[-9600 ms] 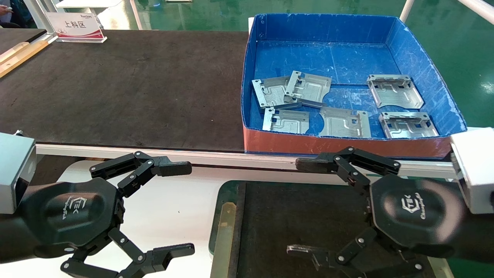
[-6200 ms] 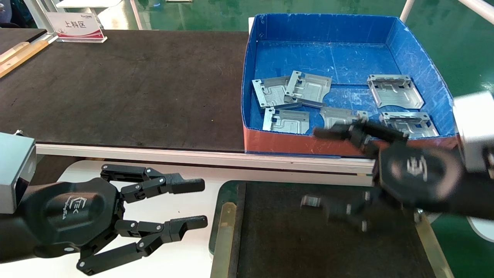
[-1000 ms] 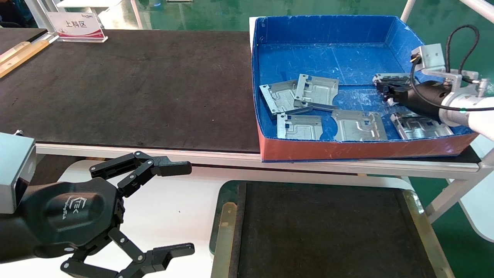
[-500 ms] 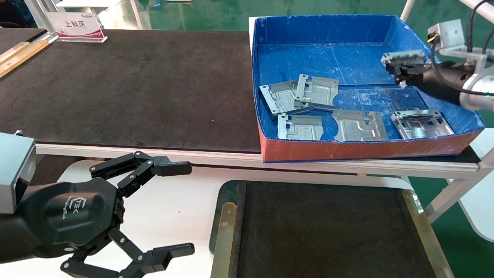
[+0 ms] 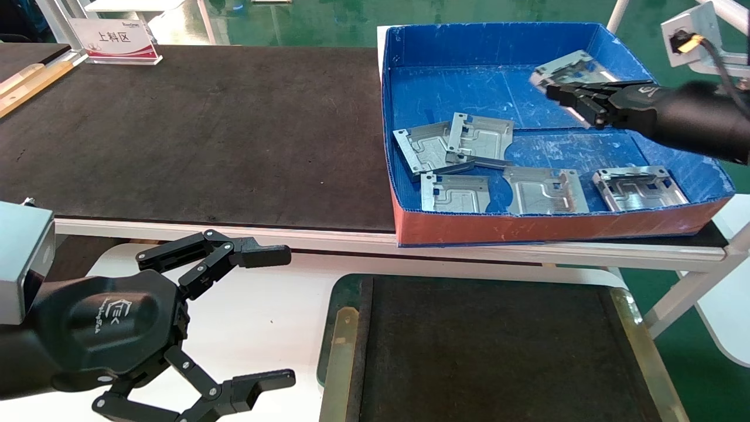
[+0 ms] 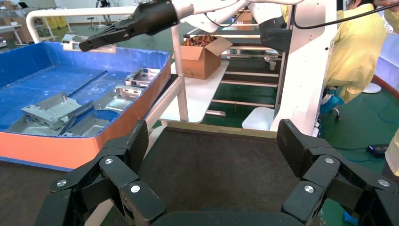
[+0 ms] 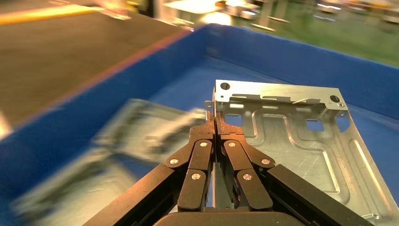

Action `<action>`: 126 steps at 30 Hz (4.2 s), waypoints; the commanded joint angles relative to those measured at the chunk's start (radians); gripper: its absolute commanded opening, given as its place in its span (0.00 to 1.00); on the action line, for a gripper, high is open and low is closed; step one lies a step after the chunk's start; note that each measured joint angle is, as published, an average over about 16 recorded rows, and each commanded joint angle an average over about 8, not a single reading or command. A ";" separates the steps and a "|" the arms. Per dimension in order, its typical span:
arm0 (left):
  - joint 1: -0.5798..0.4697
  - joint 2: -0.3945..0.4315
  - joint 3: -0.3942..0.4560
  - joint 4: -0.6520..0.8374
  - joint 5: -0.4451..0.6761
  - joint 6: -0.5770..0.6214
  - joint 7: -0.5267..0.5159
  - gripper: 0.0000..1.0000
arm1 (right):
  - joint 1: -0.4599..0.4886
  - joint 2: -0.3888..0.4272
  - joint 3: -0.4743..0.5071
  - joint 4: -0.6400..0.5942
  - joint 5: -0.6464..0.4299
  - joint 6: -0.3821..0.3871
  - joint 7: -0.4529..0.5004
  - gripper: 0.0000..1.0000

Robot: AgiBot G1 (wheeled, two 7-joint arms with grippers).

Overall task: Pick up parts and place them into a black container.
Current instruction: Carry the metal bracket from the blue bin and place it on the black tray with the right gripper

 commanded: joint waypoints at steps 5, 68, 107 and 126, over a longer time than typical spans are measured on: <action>0.000 0.000 0.000 0.000 0.000 0.000 0.000 1.00 | 0.003 0.054 0.021 0.012 0.041 -0.239 -0.020 0.00; 0.000 0.000 0.000 0.000 0.000 0.000 0.000 1.00 | -0.389 -0.070 -0.595 0.175 0.180 -0.284 -0.283 0.00; 0.000 0.000 0.001 0.000 0.000 0.000 0.000 1.00 | -0.274 -0.366 -0.633 -0.079 0.105 -0.102 -0.507 0.00; 0.000 0.000 0.001 0.000 -0.001 0.000 0.000 1.00 | -0.270 -0.403 -0.623 -0.089 0.119 -0.059 -0.492 0.00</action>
